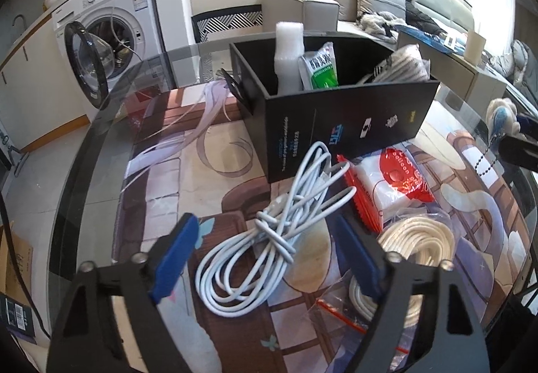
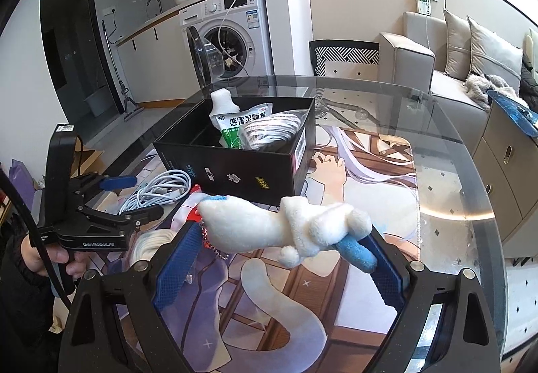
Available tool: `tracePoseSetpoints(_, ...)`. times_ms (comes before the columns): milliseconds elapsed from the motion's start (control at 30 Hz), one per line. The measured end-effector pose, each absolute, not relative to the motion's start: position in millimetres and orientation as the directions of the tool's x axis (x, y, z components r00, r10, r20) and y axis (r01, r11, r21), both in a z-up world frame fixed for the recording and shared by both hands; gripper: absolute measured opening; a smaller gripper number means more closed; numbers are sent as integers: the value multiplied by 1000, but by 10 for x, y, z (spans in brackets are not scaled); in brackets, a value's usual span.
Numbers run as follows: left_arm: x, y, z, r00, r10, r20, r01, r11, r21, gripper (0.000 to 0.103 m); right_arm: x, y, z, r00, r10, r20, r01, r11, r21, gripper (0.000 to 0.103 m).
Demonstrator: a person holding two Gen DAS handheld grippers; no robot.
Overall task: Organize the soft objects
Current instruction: 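Grasp the coiled white cable with the left tool, then carry the plush toy and the cable over the black box with both tools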
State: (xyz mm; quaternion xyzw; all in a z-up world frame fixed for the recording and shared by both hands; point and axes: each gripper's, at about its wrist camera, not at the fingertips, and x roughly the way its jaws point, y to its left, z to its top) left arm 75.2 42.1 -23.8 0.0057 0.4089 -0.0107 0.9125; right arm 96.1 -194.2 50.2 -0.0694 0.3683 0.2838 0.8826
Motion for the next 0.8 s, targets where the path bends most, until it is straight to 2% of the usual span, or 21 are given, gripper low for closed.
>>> tracePoseSetpoints(33, 766, 412, -253, 658, -22, -753, 34, 999, 0, 61, 957, -1936, 504, 567, 451, -690, -553, 829, 87, 93)
tracePoseSetpoints(167, 778, 397, -260, 654, -41, -755, 54, 999, -7, 49, 940, -1910, 512, 562, 459, -688, -564, 821, 88, 93)
tracePoseSetpoints(300, 738, 325, -231, 663, -39, -748, 81, 997, 20, 29, 934, -1891, 514, 557, 467, -687, -571, 816, 92, 93)
tracePoseSetpoints(800, 510, 362, 40, 711, -100, -696, 94, 994, -47, 27, 925, -1842, 486, 559, 475, -679, -583, 808, 85, 93)
